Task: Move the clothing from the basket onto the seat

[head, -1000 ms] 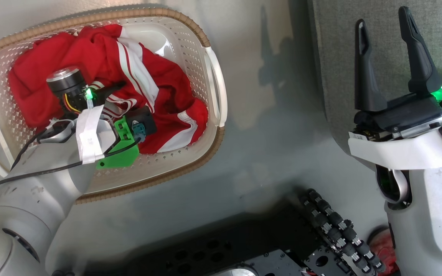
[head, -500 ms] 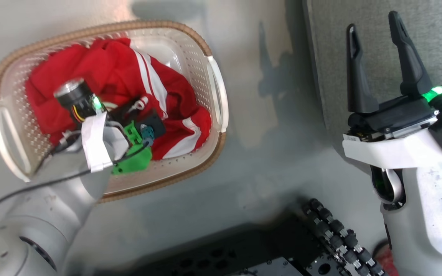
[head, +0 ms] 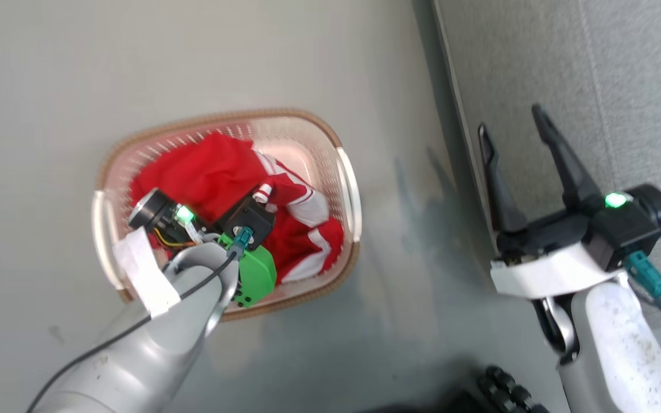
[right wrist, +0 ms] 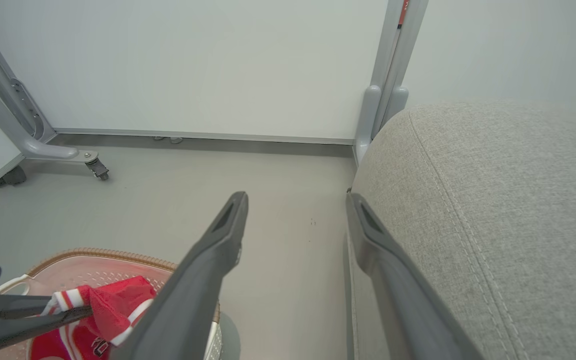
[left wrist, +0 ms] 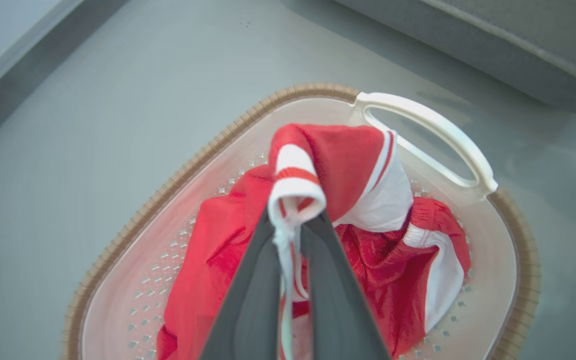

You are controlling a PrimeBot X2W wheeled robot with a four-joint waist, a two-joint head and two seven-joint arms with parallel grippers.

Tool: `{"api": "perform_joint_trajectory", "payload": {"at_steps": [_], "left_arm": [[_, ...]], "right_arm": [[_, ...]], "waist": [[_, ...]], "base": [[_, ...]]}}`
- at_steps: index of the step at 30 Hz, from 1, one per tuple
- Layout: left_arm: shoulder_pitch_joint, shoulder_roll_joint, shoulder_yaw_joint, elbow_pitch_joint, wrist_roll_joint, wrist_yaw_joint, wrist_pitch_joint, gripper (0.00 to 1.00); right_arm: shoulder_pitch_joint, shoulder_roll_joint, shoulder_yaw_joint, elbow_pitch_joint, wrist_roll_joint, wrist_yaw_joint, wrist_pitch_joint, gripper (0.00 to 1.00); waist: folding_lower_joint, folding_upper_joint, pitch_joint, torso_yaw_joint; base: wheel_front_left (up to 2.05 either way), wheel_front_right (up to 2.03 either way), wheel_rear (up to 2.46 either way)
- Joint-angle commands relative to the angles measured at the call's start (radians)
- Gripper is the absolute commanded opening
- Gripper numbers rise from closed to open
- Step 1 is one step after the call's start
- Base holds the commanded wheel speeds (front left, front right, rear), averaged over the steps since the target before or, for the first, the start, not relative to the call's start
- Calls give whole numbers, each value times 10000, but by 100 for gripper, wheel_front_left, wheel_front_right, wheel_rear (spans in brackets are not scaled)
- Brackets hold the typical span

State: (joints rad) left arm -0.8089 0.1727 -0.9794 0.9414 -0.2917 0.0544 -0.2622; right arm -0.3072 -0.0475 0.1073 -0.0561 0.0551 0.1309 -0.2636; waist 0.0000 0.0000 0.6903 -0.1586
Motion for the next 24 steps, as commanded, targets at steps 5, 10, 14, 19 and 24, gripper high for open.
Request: {"api": "perform_joint_trajectory", "payload": {"at_steps": [5, 10, 14, 19, 24], "left_arm": [[1177, 162, 957, -1734, 18, 608, -23, 0], [2168, 180, 1951, -2933, 33, 853, -25, 0], [2868, 114, 2678, -3738, 138, 831, -25, 0], [3518, 165, 3281, -4580, 535, 768, -25, 0], [3822, 203, 3670, -5289, 894, 668, -25, 0]], "right_arm": [[952, -45, 190, 512, -279, -3, -18, 100], [1525, -52, 609, 938, -339, -3, -19, 100], [1848, -50, 829, 1178, -207, -3, -18, 100], [2263, -47, 1053, 1371, -102, -3, -18, 100], [2544, -47, 1214, 1417, -76, -3, -17, 100]], "waist": [[0, 0, -2971, 1103], [0, 0, -3949, 1179], [0, 0, -4607, 1079], [0, 0, -5344, 934], [0, 0, -5725, 874]], "base": [[0, 0, 0], [0, 0, 0], [0, 0, 0], [0, 0, 0], [0, 0, 0]]}}
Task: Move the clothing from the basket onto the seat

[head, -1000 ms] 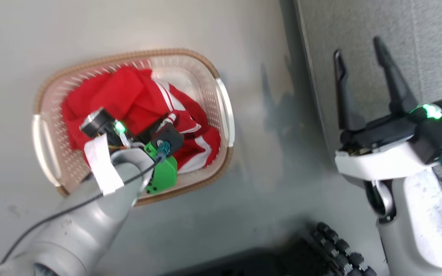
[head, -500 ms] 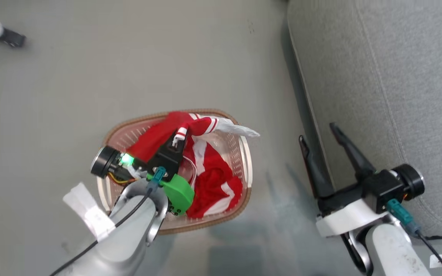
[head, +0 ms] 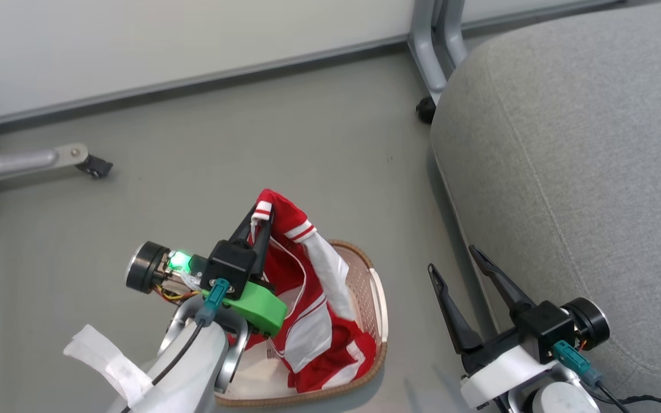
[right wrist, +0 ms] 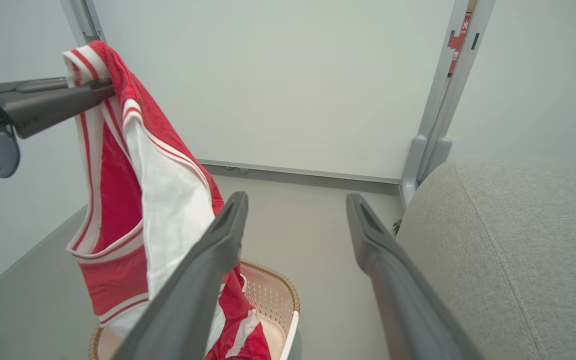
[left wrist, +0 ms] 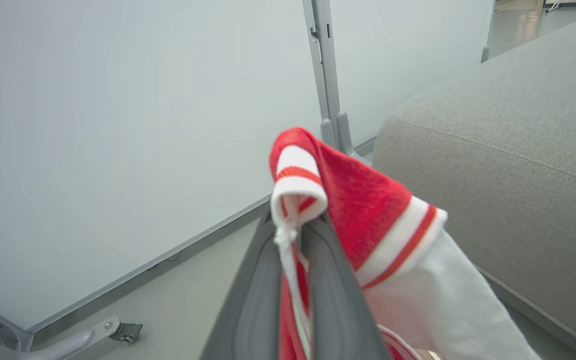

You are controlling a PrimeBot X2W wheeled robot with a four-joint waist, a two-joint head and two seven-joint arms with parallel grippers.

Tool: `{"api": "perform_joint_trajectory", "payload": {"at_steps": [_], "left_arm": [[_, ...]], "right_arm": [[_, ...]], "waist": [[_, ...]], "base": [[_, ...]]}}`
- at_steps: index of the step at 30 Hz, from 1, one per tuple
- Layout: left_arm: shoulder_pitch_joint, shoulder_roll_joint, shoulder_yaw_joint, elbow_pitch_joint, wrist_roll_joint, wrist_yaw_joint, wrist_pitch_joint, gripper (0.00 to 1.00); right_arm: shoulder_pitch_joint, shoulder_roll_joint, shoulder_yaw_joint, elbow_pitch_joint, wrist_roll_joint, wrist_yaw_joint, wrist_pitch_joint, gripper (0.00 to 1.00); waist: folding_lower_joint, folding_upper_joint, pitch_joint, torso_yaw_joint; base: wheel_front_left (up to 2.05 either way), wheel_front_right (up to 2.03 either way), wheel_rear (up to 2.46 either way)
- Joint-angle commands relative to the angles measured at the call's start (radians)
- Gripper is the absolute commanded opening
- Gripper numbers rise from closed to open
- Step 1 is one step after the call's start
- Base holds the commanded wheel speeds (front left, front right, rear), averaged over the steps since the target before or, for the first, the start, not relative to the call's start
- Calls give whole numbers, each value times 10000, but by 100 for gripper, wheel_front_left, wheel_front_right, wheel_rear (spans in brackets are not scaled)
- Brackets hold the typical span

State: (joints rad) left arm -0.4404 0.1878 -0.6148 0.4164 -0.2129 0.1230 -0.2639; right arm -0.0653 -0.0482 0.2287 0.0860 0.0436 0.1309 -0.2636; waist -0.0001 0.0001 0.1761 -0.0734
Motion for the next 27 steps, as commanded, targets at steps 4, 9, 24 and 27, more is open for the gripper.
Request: {"api": "perform_joint_trajectory", "payload": {"at_steps": [4, 9, 24, 27], "left_arm": [[241, 38, 292, -544, 281, -81, -8, 0], [219, -45, 482, -919, 518, -240, -8, 0], [-22, -399, 490, -1083, 971, -704, -9, 0], [-113, -484, 397, -1070, 1097, -766, -9, 0]], "right_arm": [[197, -39, 59, -73, 96, -3, -17, 100], [206, -38, -5, -104, 111, -3, -17, 100], [-356, -35, 858, -342, 155, -3, -17, 100], [-606, -35, 1428, -428, 181, -3, -17, 100]], "waist": [[1, -1, -652, -31], [1, -1, -593, -37], [1, -1, -430, -12], [1, -1, -430, 21]], "base": [[0, 0, 0], [0, 0, 0], [0, 0, 0], [0, 0, 0]]}}
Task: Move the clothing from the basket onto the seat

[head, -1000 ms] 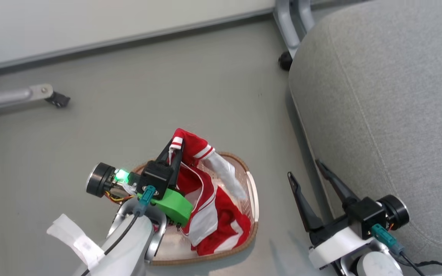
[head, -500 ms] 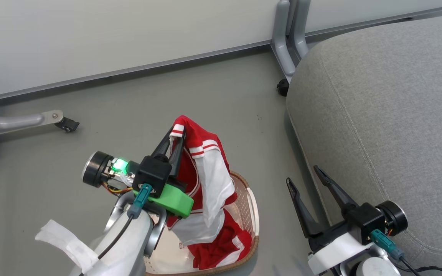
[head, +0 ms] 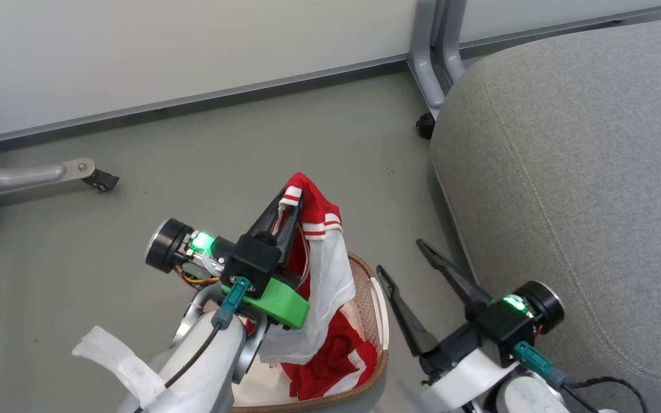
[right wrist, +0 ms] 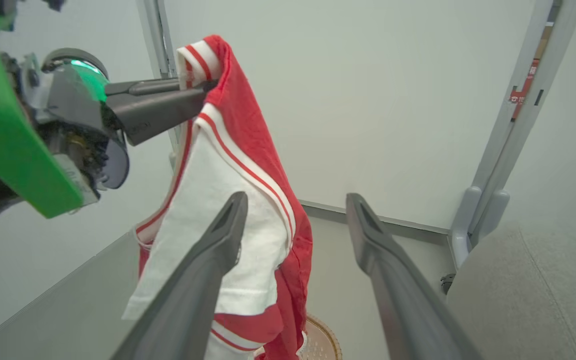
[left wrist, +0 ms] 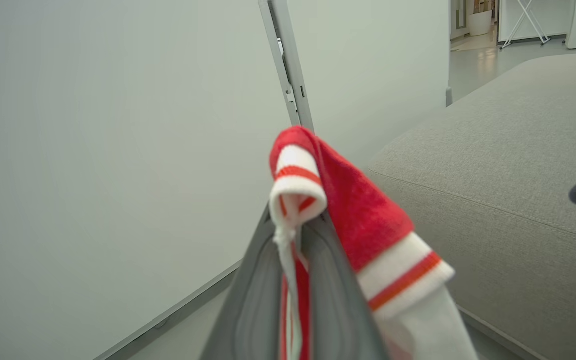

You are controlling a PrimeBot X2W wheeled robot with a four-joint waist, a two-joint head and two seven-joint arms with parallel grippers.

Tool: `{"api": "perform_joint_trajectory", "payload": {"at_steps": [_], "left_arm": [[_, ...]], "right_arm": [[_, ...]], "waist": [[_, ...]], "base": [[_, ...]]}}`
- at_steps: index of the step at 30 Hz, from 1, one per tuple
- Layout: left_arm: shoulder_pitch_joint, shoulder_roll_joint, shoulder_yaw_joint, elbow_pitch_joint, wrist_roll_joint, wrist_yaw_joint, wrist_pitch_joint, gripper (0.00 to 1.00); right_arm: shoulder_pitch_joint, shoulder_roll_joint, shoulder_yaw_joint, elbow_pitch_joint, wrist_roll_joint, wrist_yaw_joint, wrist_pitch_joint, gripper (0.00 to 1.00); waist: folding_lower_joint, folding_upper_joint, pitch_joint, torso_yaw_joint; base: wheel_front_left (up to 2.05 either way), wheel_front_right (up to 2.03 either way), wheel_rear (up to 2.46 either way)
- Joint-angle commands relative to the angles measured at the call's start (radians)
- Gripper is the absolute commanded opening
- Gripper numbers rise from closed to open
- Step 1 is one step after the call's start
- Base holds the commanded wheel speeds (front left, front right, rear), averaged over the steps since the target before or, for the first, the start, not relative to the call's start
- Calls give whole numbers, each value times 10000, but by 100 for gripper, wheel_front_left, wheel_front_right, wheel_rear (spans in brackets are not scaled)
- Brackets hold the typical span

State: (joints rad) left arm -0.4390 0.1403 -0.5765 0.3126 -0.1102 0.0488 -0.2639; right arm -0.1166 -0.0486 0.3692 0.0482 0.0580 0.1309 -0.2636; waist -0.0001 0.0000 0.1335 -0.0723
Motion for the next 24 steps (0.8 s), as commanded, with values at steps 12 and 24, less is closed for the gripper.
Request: {"api": "perform_joint_trajectory", "payload": {"at_steps": [12, 24], "left_arm": [[-261, -501, -694, -456, 263, -382, -9, 0], [-53, -527, -1264, -1787, 227, -627, 31, 0]], "right_arm": [[-155, -40, 861, 397, 306, -3, -17, 100], [42, -27, 23, 1274, 183, -3, -17, 100]], "waist": [[1, 0, -156, 194], [1, 0, -219, 172]], "base": [[0, 0, 0], [0, 0, 0]]}}
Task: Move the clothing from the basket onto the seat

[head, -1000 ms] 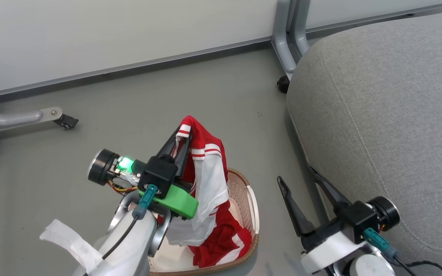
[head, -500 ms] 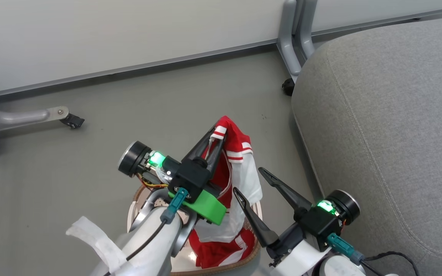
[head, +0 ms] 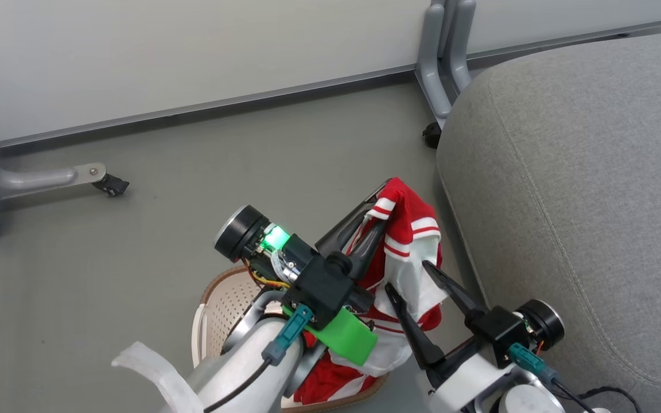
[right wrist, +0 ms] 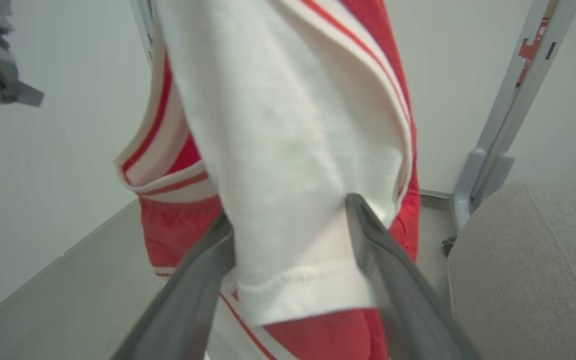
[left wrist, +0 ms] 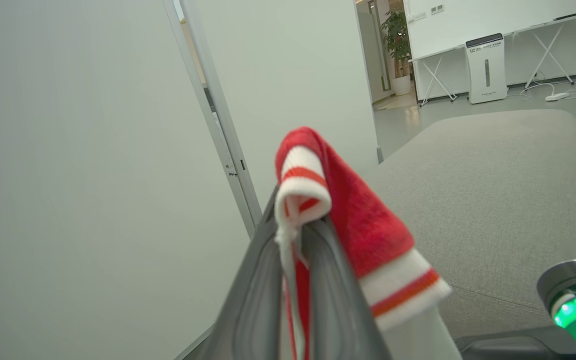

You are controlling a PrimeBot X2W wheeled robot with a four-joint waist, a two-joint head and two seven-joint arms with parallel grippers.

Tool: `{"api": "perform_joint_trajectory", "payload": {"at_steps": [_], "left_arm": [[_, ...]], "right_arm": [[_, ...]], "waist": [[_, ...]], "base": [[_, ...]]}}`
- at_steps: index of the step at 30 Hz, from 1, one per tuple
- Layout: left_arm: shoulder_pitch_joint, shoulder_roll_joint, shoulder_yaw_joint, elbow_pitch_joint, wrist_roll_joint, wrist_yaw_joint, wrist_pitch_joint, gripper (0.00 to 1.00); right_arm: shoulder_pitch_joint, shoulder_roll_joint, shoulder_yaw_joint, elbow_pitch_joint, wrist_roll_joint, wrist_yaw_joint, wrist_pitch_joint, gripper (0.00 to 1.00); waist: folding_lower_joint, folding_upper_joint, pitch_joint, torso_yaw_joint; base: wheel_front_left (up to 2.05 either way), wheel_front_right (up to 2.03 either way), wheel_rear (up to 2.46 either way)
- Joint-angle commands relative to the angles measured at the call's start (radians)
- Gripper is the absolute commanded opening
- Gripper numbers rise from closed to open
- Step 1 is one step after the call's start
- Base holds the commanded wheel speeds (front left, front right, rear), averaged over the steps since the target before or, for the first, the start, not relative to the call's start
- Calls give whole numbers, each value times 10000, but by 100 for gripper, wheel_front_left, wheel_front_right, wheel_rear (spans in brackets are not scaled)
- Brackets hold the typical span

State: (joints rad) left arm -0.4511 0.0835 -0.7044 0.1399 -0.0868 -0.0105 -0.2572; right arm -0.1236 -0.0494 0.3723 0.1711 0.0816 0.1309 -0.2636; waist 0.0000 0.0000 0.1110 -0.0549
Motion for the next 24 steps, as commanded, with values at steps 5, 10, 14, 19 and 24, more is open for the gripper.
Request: {"api": "perform_joint_trajectory", "payload": {"at_steps": [5, 10, 14, 19, 24], "left_arm": [[109, 140, -42, -369, -69, -55, 62, 0], [137, 251, -64, -456, -125, -52, 145, 0], [104, 324, -72, -412, -132, -5, 148, 0], [16, 365, -68, -347, -156, 42, 163, 0], [-30, 376, 26, -341, -147, 232, 96, 100]], "right_arm": [[64, -24, 30, 342, -98, -3, -17, 11], [-132, -24, 148, 359, -61, -3, -17, 0], [-201, -24, 189, 369, -49, -3, -17, 0], [-265, -24, 236, 370, -10, -3, -17, 0], [-287, -24, 282, 335, 10, -3, -17, 0]], "waist": [[0, 0, 67, -5], [0, 0, 207, -10], [0, 0, 272, -4], [0, 0, 329, -8], [0, 0, 355, -10]], "base": [[0, 0, 0], [0, 0, 0], [0, 0, 0], [0, 0, 0], [0, 0, 0]]}}
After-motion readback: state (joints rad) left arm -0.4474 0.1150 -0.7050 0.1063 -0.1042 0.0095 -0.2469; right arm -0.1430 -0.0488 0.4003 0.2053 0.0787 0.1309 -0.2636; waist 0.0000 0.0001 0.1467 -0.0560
